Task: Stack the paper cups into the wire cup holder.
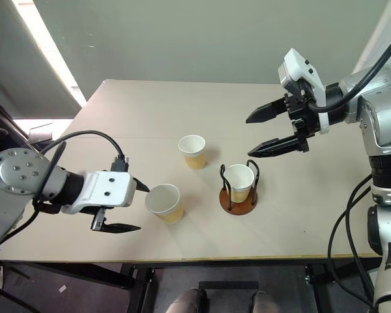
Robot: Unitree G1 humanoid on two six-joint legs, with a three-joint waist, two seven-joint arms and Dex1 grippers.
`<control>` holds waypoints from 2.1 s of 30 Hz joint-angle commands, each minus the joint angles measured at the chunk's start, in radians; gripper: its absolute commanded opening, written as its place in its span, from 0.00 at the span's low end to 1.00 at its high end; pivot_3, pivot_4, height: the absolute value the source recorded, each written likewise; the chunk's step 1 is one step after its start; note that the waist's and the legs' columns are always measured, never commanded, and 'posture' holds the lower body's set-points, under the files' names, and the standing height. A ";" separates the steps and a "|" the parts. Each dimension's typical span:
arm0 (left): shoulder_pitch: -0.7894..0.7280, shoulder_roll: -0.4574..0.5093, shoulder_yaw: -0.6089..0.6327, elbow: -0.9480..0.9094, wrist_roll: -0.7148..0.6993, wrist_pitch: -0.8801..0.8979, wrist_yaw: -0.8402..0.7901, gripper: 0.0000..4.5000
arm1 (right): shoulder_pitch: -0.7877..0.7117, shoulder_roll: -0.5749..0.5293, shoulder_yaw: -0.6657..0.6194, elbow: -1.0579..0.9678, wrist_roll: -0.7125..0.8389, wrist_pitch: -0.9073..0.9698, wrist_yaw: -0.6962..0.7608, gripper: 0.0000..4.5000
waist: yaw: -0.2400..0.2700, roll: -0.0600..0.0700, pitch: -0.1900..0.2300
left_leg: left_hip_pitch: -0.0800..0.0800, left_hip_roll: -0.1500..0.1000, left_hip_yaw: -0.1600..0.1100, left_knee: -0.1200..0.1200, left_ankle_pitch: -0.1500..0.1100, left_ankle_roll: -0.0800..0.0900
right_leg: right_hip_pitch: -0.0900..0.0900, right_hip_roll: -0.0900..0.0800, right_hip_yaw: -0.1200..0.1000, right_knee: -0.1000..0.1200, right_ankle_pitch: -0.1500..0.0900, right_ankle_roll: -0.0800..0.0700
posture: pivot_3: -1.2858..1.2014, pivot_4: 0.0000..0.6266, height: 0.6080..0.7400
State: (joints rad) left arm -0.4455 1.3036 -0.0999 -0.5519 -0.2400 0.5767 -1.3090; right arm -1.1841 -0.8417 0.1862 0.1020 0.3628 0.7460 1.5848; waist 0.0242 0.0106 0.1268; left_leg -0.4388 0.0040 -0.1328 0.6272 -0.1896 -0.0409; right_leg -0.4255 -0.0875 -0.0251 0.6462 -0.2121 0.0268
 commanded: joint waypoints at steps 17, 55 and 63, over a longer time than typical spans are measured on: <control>-0.012 -0.082 -0.083 0.224 0.166 -0.261 -0.002 1.00 | -0.001 -0.030 -0.019 -0.082 0.023 0.013 -0.022 0.98 | 0.000 0.000 0.000 | 0.001 0.001 0.000 0.000 0.000 0.000 | 0.000 0.000 0.000 0.002 0.000 0.000 | 0.52 0.24 1.00; -0.127 -0.191 -0.143 0.286 0.215 -0.349 -0.122 1.00 | 0.042 -0.117 -0.018 -0.139 0.125 0.035 0.030 0.98 | 0.000 0.000 0.000 | 0.001 0.000 0.000 0.000 0.000 0.001 | 0.000 0.000 0.000 0.002 0.000 0.000 | 0.52 0.24 1.00; -0.144 -0.222 -0.170 0.326 0.231 -0.408 -0.142 0.72 | 0.055 -0.107 -0.021 -0.148 0.121 0.031 0.014 0.99 | 0.000 0.000 0.000 | 0.001 0.000 0.000 0.001 0.000 0.001 | 0.000 0.000 0.000 0.002 0.000 0.000 | 0.52 0.24 1.00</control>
State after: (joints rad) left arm -0.5701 1.0829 -0.2723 -0.2274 -0.0134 0.1995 -1.4418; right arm -1.1206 -0.9443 0.1870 -0.0223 0.4719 0.7778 1.6050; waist 0.0239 0.0104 0.1267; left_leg -0.4377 0.0044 -0.1329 0.6279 -0.1897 -0.0397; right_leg -0.4252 -0.0875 -0.0252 0.6484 -0.2121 0.0265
